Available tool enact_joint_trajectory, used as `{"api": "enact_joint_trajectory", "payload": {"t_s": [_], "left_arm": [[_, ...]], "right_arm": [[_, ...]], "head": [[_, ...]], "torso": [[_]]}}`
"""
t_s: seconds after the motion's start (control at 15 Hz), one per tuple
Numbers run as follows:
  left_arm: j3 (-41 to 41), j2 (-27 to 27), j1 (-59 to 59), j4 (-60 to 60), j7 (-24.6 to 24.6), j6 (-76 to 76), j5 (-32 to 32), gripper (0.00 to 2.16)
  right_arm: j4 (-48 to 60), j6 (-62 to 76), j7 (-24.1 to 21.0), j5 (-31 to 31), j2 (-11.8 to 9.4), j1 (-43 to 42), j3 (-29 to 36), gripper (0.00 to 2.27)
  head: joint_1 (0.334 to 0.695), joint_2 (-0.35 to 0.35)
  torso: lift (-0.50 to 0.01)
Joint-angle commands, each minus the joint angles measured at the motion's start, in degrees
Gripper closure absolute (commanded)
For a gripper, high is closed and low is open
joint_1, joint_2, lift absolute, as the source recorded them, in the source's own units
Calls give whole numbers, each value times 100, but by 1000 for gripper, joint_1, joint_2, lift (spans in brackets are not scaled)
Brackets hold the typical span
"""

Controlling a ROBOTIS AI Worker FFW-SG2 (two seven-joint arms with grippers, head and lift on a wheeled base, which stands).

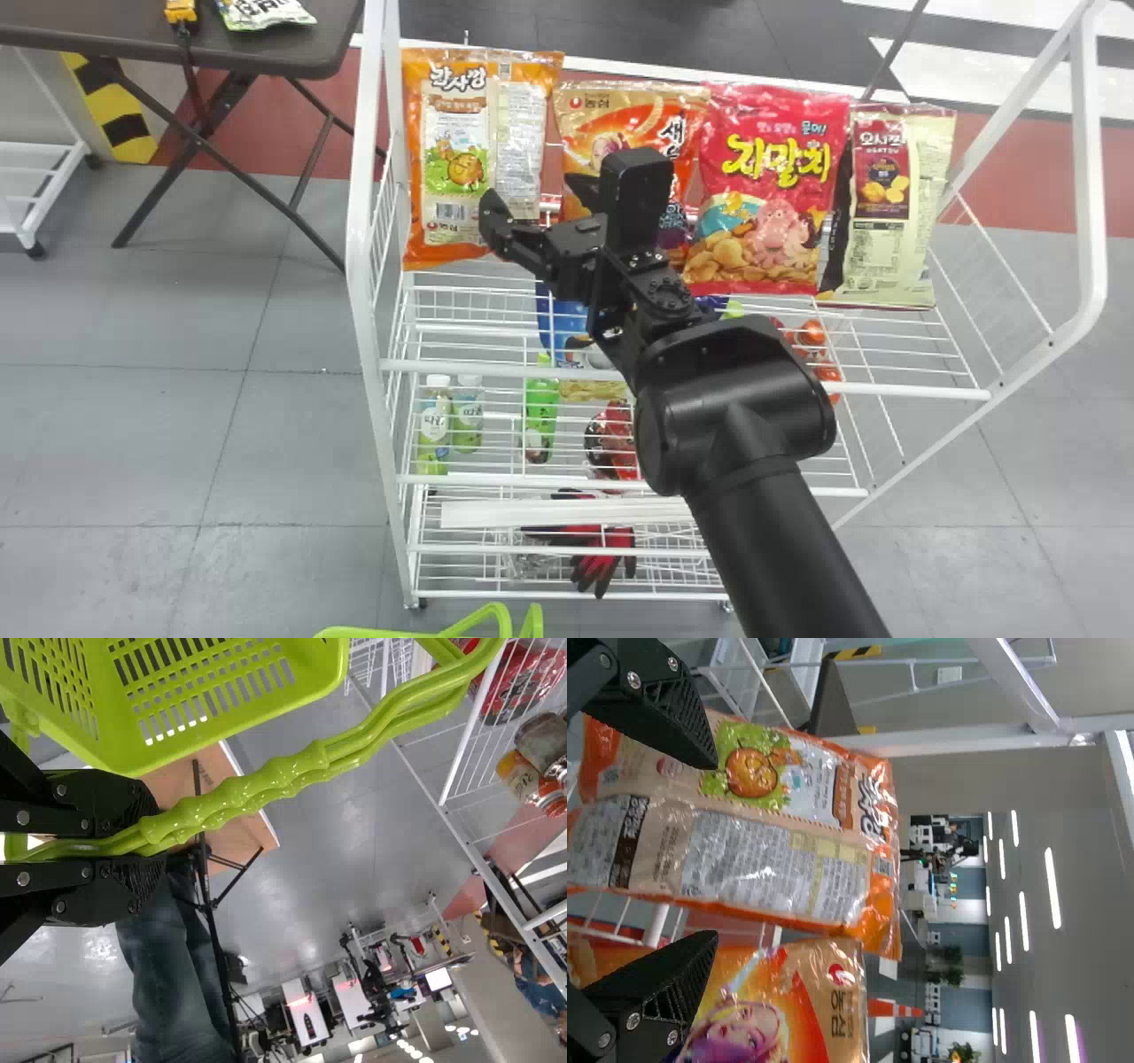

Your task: Hold basket handle with left hand then pick Gamjakkang with right hand and place into basket

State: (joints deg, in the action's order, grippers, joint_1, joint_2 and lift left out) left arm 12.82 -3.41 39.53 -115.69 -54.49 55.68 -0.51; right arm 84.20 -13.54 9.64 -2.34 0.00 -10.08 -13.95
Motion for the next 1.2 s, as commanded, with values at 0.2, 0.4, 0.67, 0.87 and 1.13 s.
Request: {"api": "enact_joint_trajectory", "payload": {"t_s": [0.2, 0.4, 0.67, 0.87, 1.13], "left_arm": [[124, 15, -156, 161, 17, 0, 103, 2138], [159, 15, -279, 275, 9, 71, 86, 2138], [159, 15, -332, 328, 0, 71, 59, 2138], [159, 15, -332, 346, 0, 71, 51, 2138], [159, 15, -341, 346, 0, 71, 42, 2138]], "right_arm": [[0, -101, 99, -21, 5, -144, -248, 151], [-606, 320, 20, -30, 5, -583, -231, 151], [-1371, 496, 108, -469, 5, -1172, -231, 181], [-1591, 4, 504, -671, 5, -1444, -231, 512], [-1327, -330, 539, -689, 5, -1321, -415, 2182]], "head": [[695, -107], [695, -99], [695, -108], [695, -101], [695, -80]], "torso": [[-19], [-19], [-19], [-19], [-19]]}}
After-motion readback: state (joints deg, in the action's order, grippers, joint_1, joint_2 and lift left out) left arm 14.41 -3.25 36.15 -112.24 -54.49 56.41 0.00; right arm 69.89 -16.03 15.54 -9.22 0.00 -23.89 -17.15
